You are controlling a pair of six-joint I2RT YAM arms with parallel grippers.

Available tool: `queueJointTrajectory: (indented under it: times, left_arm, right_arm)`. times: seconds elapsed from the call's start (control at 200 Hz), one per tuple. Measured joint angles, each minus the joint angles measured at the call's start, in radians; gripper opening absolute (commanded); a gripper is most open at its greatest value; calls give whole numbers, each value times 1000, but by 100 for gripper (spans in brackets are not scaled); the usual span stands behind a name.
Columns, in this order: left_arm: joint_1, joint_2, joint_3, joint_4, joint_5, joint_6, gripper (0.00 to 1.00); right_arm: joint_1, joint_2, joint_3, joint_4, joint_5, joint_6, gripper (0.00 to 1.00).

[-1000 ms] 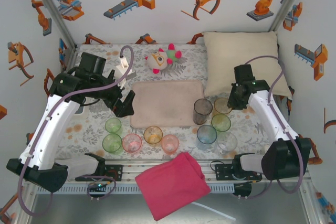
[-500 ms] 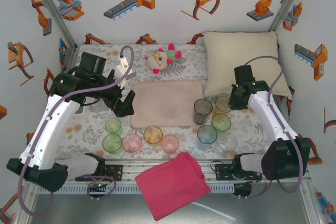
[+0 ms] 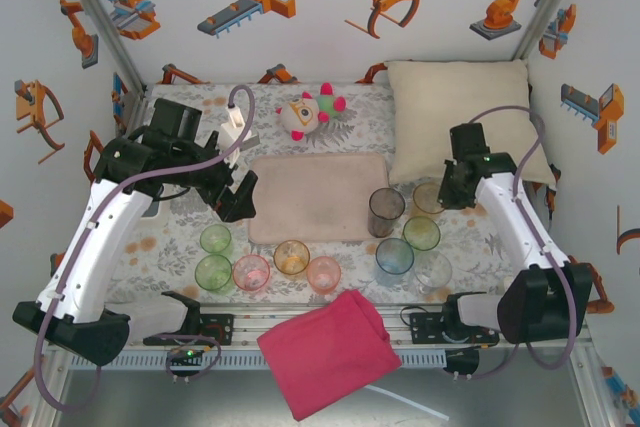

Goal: Place the glasses into the tray

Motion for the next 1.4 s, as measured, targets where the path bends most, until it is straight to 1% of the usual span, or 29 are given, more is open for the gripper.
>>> queueJointTrajectory:
  times: [0.345,0.716,1.031,1.261,1.402]
  left_arm:
    - [0,0,0,3,0,0,97]
    - [0,0,0,3,0,0,97]
    - [0,-2,0,3,0,0,97]
    - [0,-2,27,3,0,-4,97]
    - [0,-2,38,3,-1,-3,97]
  right_arm:
    - [-7,-18,60,-36,1,-3,0]
    - [-24,-13,202,-87,0,-19,0]
    - [-33,86,378,-112,2,-33,0]
    - [-33,174,481,-119,-2,-33,0]
    - [-33,227,525,-122,-27,-30,0]
